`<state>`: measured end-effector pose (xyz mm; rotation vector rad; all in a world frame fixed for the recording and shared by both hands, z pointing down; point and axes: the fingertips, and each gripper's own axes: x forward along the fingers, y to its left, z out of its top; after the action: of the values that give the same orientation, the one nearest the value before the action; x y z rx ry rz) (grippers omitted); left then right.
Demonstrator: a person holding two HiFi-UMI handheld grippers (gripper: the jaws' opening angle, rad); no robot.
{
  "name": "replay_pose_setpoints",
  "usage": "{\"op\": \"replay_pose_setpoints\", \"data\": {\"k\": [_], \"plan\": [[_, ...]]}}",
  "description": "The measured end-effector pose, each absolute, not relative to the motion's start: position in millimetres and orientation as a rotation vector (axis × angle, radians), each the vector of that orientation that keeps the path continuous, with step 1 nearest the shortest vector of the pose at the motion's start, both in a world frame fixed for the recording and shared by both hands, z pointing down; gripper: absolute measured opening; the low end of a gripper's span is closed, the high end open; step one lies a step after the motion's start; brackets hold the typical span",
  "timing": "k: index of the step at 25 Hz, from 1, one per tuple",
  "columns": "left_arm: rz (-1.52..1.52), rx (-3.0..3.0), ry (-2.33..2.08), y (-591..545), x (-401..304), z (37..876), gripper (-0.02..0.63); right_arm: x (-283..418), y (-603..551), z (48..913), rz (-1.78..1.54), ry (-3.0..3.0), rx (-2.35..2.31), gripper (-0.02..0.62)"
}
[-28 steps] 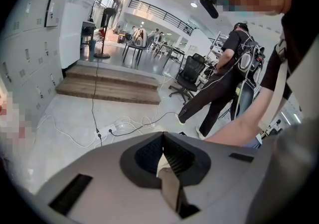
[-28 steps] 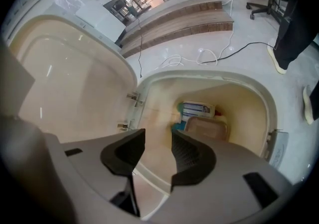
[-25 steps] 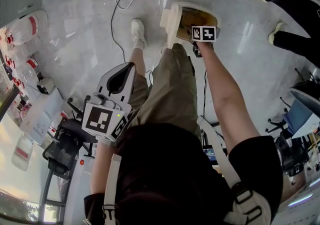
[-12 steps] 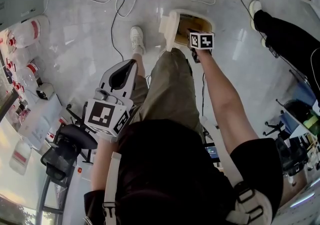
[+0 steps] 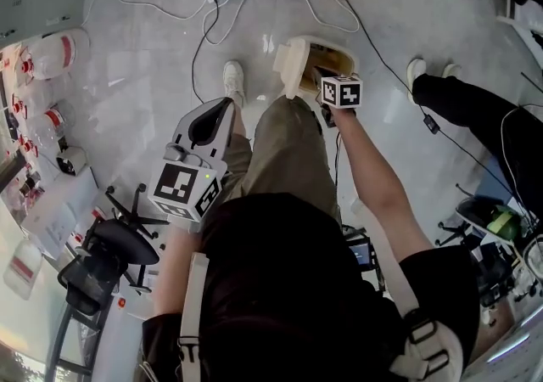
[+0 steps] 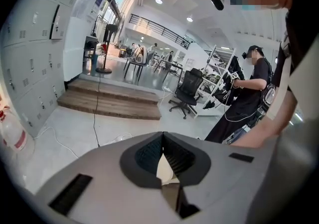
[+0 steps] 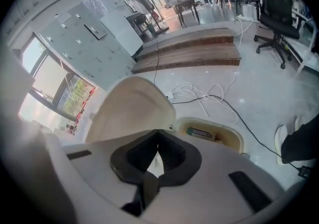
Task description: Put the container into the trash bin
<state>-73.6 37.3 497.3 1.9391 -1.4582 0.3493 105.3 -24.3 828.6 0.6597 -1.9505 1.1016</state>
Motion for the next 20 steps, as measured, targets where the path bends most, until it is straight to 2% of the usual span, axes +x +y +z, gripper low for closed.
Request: {"op": "replay_pose_setpoints", "data": {"k": [20], "plan": [[0.253, 2.045, -1.488, 26.4, -138.7, 443.9, 0.008, 38.5, -27.8, 624.0, 0.919, -2.254, 0.666, 0.015]]}}
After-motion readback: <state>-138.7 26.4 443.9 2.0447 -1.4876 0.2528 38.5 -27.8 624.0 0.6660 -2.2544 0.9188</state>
